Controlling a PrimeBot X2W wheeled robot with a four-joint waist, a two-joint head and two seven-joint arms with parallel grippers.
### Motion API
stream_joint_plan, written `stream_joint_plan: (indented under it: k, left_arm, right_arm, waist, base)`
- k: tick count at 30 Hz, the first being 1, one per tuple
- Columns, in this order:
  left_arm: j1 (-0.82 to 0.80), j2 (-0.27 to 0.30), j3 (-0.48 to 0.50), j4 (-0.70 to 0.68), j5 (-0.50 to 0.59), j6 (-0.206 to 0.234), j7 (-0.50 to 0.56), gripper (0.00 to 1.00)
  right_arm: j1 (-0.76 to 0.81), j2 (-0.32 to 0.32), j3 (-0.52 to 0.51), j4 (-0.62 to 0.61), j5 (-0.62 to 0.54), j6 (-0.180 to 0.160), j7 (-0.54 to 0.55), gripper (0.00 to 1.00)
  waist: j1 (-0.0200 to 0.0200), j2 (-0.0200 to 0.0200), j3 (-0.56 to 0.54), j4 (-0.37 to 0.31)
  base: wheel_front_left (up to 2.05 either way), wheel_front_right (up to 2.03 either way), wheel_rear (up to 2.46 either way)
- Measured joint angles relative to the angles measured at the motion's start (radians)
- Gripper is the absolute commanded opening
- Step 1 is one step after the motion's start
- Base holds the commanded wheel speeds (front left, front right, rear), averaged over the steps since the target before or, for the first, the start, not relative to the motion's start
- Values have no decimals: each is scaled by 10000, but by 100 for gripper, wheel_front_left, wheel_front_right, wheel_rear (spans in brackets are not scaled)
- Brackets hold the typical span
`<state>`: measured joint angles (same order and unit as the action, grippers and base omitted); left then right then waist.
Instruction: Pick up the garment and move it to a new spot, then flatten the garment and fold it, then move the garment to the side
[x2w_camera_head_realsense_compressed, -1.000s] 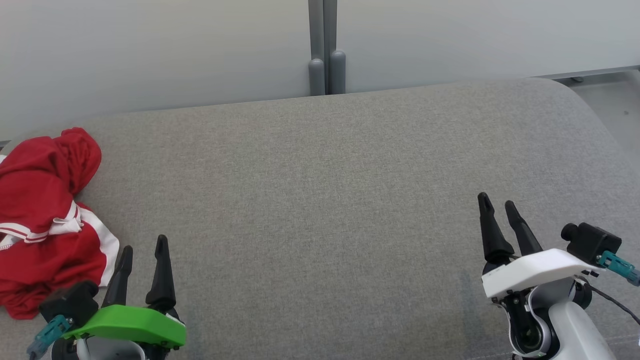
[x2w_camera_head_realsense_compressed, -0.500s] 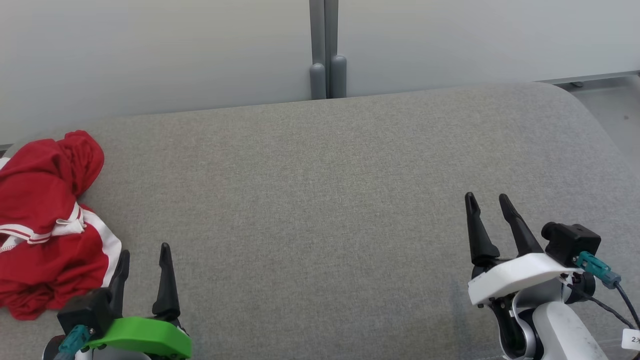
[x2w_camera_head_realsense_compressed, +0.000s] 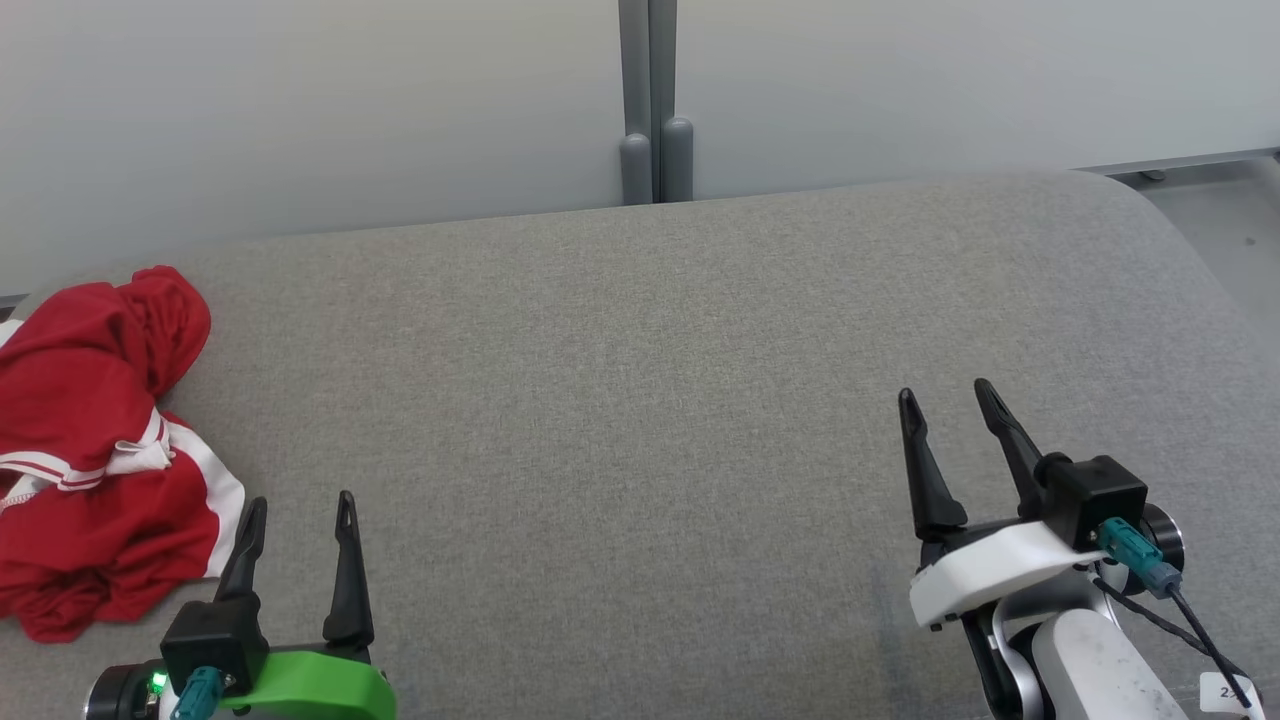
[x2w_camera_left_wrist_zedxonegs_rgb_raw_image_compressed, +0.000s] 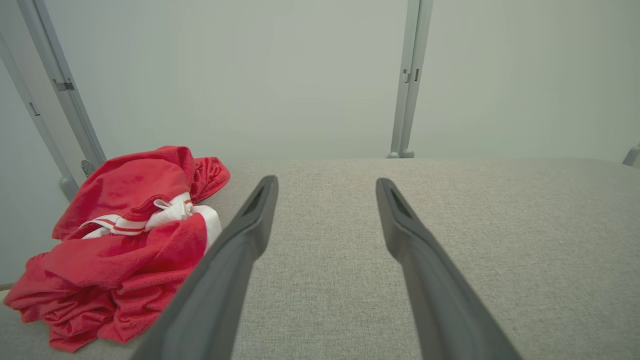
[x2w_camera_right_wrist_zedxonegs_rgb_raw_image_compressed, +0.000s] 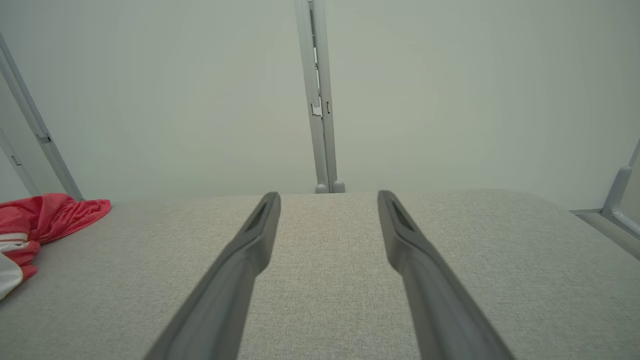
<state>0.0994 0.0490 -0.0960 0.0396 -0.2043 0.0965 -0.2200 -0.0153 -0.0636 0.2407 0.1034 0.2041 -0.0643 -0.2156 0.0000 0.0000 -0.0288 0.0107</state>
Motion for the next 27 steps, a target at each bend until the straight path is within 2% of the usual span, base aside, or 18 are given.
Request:
stream_joint_plan:
  k: [10,27]
  left_arm:
    - [43,0,-88,-163,991,196,-318,100]
    - [56,-2,-163,94,840,180,-318,100]
  right_arm:
    - [30,-19,290,-21,-1258,-171,-360,100]
    - [33,-17,249,8,-1333,-165,-360,100]
  waist:
    - [0,0,-49,-15]
    - [0,0,-39,-19]
  base:
    - [0,0,0]
    - [0,0,0]
